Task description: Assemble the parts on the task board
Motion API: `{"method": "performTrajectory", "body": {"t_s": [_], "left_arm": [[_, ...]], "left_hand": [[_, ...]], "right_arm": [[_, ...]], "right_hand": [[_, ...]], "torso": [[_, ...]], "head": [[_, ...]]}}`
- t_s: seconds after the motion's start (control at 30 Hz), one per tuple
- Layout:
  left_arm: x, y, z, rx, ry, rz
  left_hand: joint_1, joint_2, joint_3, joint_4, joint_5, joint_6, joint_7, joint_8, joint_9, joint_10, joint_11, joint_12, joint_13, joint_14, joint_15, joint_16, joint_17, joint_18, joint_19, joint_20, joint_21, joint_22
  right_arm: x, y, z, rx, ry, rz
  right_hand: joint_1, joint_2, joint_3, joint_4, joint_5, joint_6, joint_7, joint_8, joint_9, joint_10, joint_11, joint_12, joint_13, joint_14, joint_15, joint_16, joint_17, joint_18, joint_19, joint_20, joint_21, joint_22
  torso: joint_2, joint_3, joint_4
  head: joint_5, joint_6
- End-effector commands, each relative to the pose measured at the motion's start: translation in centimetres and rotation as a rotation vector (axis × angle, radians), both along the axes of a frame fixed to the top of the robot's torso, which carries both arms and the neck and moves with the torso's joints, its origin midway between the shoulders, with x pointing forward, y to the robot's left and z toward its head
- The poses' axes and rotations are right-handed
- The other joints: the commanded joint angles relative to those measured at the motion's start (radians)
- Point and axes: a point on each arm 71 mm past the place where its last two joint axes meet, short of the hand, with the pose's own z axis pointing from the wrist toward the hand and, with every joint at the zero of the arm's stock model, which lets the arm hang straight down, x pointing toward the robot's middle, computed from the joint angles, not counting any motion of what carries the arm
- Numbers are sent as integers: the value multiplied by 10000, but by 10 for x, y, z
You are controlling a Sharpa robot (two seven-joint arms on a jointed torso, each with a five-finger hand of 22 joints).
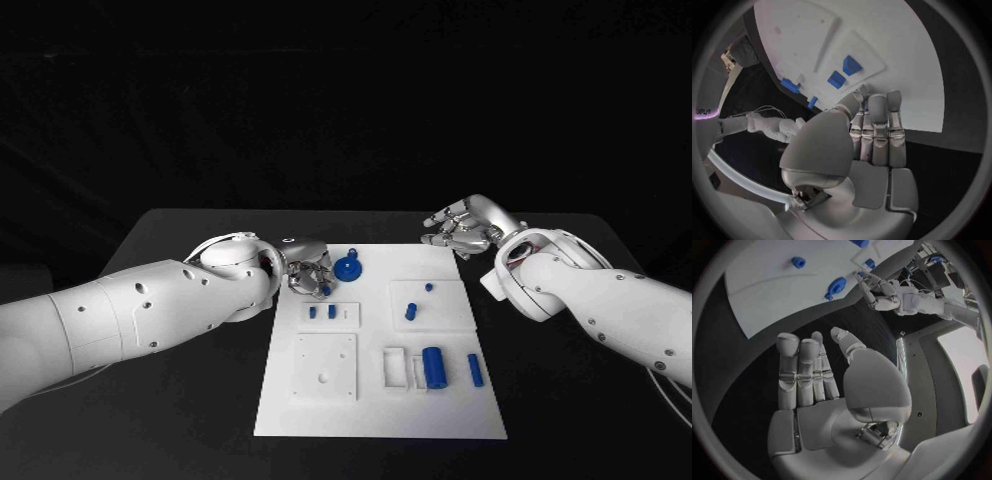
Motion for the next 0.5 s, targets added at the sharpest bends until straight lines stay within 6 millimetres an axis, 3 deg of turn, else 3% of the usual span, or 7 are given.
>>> {"method": "performTrajectory", "body": {"t_s": [0.03,0.23,0.5], "left_arm": [[-3,1,-8,286,374,-23],[-2,2,-6,135,224,64],[-1,5,-5,32,59,271]], "left_hand": [[21,34,-62,-38,-76,-178,76,12,-1,-128,37,1,11,-61,46,8,-11,124,-71,3,9,204],[2,-177,65,-93,-173,-1127,156,2,-32,-455,159,-2,6,-97,122,-8,-31,166,-78,66,-5,198],[-51,-405,311,-20,-224,-1489,223,20,-24,-698,250,1,7,-161,187,-24,-63,232,-88,142,-66,192]], "right_arm": [[0,1,0,-69,19,112],[0,1,-1,-88,64,124],[0,1,-2,-176,236,203]], "right_hand": [[-55,-13,-32,24,29,22,60,-53,-11,62,-27,-50,-15,-62,-9,17,-14,190,418,-66,-70,567],[-44,-14,-33,17,29,11,63,-55,-12,48,-23,-65,-23,-67,-7,15,-15,191,415,-64,-80,565],[-32,1,-29,-8,17,-14,77,-49,-9,127,13,-595,-376,-42,2,37,-8,222,459,-64,38,576]], "torso": [[-6,-7,8],[1,-9,-2],[3,-3,4]], "head": [[-11,9],[-6,21],[-22,18]]}}
